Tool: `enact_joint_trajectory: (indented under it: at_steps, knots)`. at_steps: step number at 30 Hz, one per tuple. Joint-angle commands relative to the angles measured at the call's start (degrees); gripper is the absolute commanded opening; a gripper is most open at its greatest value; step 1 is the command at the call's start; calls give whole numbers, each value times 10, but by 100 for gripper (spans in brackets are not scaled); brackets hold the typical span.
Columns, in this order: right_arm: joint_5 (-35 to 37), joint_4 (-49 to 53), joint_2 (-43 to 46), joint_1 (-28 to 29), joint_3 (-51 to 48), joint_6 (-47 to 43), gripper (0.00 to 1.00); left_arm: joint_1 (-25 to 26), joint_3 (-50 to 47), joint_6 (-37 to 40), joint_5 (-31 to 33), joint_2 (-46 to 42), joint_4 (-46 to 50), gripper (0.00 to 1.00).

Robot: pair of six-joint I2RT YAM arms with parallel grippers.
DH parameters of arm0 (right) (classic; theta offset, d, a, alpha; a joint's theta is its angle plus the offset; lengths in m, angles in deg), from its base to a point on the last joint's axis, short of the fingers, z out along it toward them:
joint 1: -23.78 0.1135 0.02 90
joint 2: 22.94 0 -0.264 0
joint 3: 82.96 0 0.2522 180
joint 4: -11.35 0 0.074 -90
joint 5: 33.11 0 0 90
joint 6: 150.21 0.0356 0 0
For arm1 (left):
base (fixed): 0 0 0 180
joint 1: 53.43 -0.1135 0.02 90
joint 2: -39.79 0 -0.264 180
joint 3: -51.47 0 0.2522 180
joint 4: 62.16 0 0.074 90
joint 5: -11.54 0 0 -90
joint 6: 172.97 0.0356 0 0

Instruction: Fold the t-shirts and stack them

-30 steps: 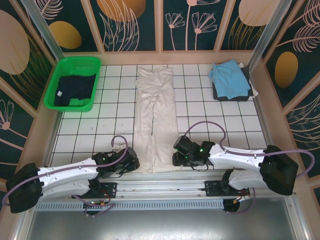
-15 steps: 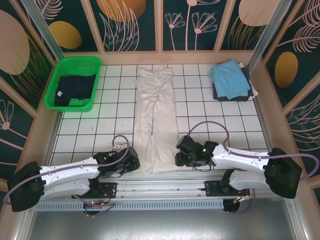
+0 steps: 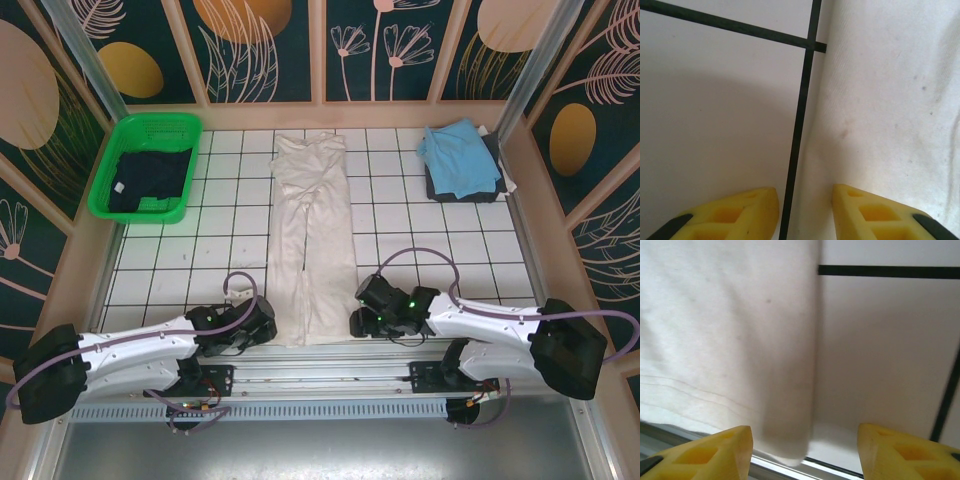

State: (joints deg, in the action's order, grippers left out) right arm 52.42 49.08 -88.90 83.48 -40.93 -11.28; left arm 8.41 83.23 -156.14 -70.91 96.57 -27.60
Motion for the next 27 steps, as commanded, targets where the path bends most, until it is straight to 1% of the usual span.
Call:
enact_joint_trajectory:
  at_steps: [1,4,7,8,11,13,15,17,21,24,27]
  knots:
    - [-22,-35,-16,2,10,-1,56,12,-55,-8,-121,26,-168,36]
    - [-25,-36,-32,4,13,-5,56,13,-64,-9,-139,36,-213,34]
    - [-23,-28,-40,4,16,-7,52,15,-68,-11,-145,43,-233,31]
    - [-22,-25,-39,4,17,-8,50,15,-72,-11,-150,42,-245,29]
    - [-20,-22,-36,4,21,-7,42,15,-77,-10,-157,39,-268,21]
    - [-21,-22,-37,4,27,-8,30,15,-77,-8,-167,37,-286,15]
    - [-24,-30,-37,4,30,-8,22,15,-80,-9,-177,34,-308,11]
    - [-28,-42,-40,4,30,-9,14,15,-73,-2,-176,29,-298,8]
    - [-24,-37,-48,4,38,-14,7,15,-67,2,-167,9,-267,3]
    - [-10,-22,-42,3,51,-20,4,15,-65,1,-156,-12,-231,0]
    - [5,-1,-30,-1,68,-29,3,15,-60,-5,-132,-53,-182,0]
